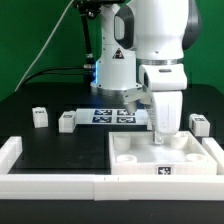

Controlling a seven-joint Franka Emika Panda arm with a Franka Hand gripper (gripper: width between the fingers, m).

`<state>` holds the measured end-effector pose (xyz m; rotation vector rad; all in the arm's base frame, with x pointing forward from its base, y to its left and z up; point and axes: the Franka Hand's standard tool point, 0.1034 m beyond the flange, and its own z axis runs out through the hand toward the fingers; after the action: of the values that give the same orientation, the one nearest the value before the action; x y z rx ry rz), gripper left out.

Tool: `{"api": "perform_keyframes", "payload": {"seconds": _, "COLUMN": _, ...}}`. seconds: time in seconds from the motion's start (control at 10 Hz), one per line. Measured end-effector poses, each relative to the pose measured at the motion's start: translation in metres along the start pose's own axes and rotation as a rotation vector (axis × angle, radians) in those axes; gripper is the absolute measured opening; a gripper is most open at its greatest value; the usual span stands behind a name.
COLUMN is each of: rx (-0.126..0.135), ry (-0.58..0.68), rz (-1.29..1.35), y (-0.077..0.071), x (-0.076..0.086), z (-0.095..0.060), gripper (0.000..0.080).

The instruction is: Assemble one leg

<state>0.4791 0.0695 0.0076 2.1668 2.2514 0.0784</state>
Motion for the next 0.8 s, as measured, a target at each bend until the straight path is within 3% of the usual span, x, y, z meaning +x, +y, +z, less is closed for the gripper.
{"api": "perform_keyframes", "payload": {"seconds": 0.3, "rx": -0.003, "ry": -0.001, "rz": 0.021, "y": 0.010, "x": 0.009, "z": 0.000, "gripper": 0.0061}}
{"api": "perform_keyframes", "payload": {"seconds": 0.7, "rx": 0.008, "ry": -0.007, "rz": 0.026, "y": 0.014, "x": 0.009, "z": 0.001, "gripper": 0.0061}}
{"api": "perform_keyframes", "payload": {"seconds": 0.8, "rx": 0.008, "ry": -0.007, "rz": 0.027, "y": 0.014, "x": 0.009, "z": 0.001, "gripper": 0.0249}}
